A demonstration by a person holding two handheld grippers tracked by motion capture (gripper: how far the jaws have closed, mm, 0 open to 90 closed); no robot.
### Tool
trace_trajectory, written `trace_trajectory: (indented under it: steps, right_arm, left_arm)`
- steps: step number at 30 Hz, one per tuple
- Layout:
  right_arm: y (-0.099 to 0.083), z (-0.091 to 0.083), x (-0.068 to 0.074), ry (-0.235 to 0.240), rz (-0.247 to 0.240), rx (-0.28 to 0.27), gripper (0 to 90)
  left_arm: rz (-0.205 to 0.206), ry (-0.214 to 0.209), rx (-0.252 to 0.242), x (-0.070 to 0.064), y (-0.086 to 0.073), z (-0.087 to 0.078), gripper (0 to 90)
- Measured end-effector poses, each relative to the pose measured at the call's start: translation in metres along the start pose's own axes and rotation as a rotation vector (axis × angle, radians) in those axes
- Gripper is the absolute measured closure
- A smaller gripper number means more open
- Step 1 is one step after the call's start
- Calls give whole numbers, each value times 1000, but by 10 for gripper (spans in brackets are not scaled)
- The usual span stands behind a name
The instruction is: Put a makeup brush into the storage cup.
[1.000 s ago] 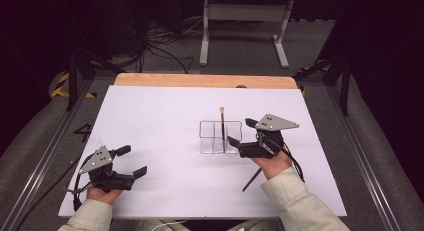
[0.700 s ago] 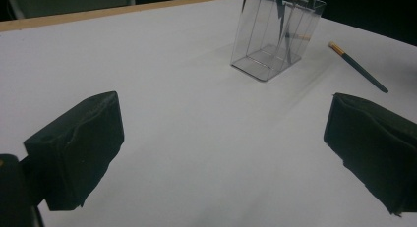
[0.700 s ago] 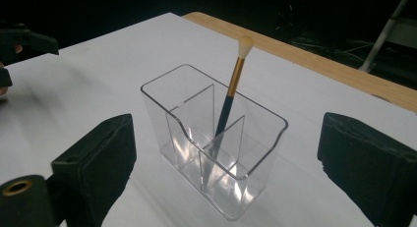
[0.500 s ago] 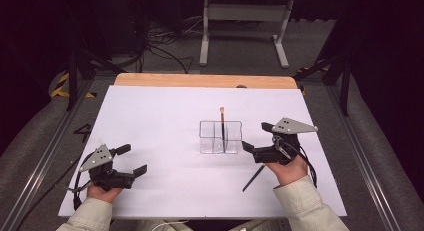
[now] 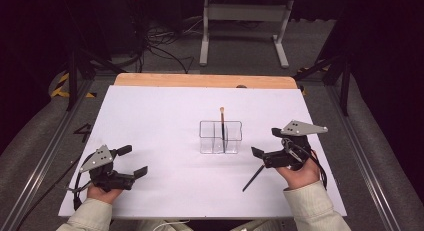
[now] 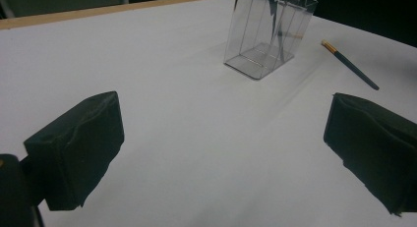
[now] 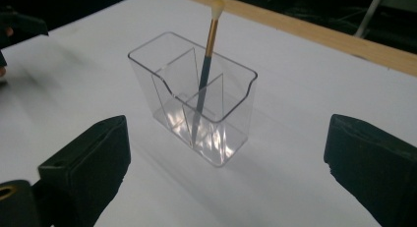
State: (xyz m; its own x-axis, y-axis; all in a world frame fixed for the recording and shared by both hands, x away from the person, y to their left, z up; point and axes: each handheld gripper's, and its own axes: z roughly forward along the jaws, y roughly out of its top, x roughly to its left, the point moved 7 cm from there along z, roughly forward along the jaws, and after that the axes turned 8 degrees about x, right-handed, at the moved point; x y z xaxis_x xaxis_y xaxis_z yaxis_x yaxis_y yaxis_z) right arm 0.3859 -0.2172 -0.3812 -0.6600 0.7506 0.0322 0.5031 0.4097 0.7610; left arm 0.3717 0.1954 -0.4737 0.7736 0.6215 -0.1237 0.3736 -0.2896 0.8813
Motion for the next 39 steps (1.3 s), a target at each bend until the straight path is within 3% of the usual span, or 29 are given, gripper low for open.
trace_trajectory:
  steps: [4, 8, 14, 24, 31, 39]
  right_arm:
    - [-3, -4, 0, -2, 0, 73, 36]
    - [-6, -6, 1, -5, 29, 132, 9]
    - [-9, -8, -1, -46, 28, 207, 1]
    - [-15, -4, -1, -51, 35, 294, 13]
    - [-21, -1, -2, -82, 20, 380, 19]
    - [-28, 5, -2, -80, 43, 468, 55]
  left_arm:
    - [1, 0, 1, 0, 0, 0, 23]
    - [1, 0, 0, 0, 0, 0, 23]
    - [1, 0, 2, 0, 0, 0, 23]
    - [3, 1, 7, -1, 0, 0, 24]
    - [3, -2, 11, -1, -1, 0, 24]
    - [8, 0, 16, 0, -1, 0, 25]
